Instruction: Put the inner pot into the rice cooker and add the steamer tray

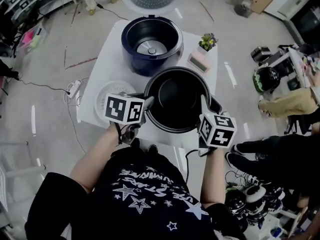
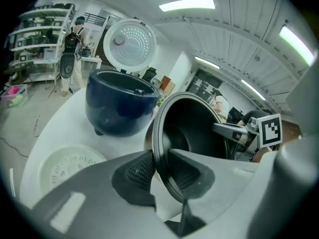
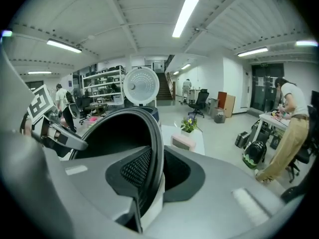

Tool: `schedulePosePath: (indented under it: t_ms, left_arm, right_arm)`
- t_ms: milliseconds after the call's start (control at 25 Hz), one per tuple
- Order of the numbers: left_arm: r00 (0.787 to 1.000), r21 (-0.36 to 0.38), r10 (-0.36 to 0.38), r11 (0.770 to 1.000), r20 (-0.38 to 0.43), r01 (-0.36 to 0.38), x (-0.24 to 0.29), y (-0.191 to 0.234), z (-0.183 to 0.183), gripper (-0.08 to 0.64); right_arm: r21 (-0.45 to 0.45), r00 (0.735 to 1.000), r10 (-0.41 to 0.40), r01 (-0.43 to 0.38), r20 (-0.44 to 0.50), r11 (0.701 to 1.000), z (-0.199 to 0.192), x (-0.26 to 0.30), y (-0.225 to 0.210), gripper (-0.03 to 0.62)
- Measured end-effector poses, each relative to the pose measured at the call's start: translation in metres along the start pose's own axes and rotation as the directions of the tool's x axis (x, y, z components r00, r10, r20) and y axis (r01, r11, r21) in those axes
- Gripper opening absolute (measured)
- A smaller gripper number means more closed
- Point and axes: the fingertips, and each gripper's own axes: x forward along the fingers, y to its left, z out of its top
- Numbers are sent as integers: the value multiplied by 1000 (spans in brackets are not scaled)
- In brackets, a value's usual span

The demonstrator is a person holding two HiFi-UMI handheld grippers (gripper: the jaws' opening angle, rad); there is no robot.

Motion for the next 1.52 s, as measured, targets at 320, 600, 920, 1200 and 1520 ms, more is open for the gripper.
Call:
schedulePosePath:
  t_ms: [320, 600, 920, 1200, 1520]
  left_arm:
    - [989, -40, 12, 999, 150, -6, -43, -14, 36, 80]
    - [964, 10, 83, 996, 253, -88, -85, -13, 76, 79]
    - [937, 29, 112, 991, 330, -129, -119, 16, 117, 80]
    - [922, 91, 80, 988, 380, -123, -136, 46, 165, 81]
    - [918, 125, 25, 989, 397, -81, -148, 83, 217, 81]
  right_arm:
    - [-33, 982, 118, -115, 149, 993, 66, -17, 12, 86]
    - [-46, 956, 209, -204, 204, 978, 110, -20, 29, 86]
    - [-54, 930, 240, -234, 278, 971, 161, 2, 63, 86]
    - [-24, 922, 227, -232, 314, 972, 198, 32, 81, 86]
    - [25, 921, 171, -191, 350, 981, 245, 67, 102, 87]
